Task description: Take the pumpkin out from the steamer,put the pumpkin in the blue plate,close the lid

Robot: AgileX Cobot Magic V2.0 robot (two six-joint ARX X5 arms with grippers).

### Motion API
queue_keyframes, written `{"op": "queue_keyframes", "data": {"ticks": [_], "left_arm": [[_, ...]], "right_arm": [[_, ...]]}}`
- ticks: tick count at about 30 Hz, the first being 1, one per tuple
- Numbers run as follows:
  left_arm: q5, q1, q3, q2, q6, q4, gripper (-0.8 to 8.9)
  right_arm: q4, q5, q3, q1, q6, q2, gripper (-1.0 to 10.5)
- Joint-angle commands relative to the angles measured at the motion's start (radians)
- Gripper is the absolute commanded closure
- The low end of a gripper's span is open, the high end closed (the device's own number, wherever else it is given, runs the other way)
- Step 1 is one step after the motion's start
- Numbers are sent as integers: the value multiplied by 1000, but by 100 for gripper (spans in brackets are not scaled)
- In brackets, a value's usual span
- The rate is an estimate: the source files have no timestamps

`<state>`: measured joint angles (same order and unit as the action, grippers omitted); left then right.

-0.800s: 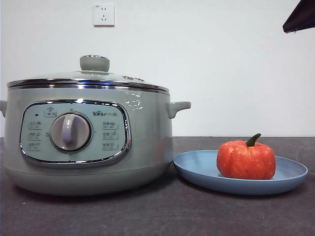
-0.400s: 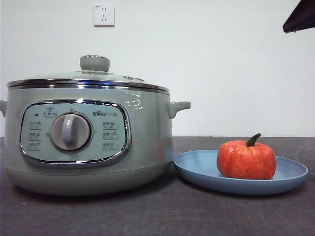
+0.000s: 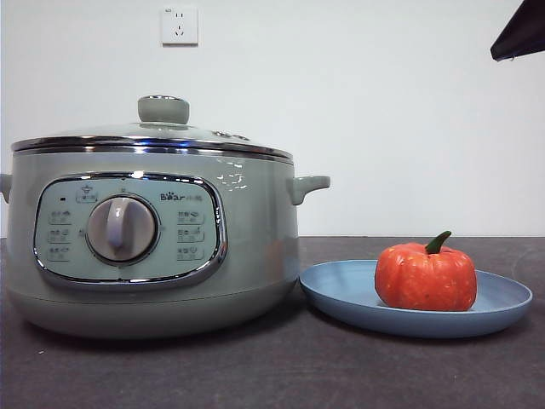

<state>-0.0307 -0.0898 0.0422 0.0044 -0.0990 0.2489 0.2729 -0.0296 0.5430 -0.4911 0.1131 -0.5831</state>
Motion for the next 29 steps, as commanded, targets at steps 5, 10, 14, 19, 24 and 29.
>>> {"op": "queue_keyframes", "data": {"ticks": [5, 10, 14, 19, 24, 29], "left_arm": [[-2, -4, -15, -3, -6, 2, 816], [-2, -4, -15, -3, -6, 2, 816], [-2, -4, -15, -3, -6, 2, 816], [-2, -4, -15, -3, -6, 2, 816], [-2, -4, -15, -3, -6, 2, 816], [-2, -4, -15, -3, -6, 2, 816]], "right_arm": [[23, -3, -4, 0, 9, 1, 946], [34, -3, -4, 0, 9, 2, 946], [95, -23, -5, 9, -46, 47, 946], [82, -21, -64, 129, -245, 148, 946], [-40, 42, -197, 315, -235, 306, 946], [-178, 139, -348, 450, -235, 431, 946]]}}
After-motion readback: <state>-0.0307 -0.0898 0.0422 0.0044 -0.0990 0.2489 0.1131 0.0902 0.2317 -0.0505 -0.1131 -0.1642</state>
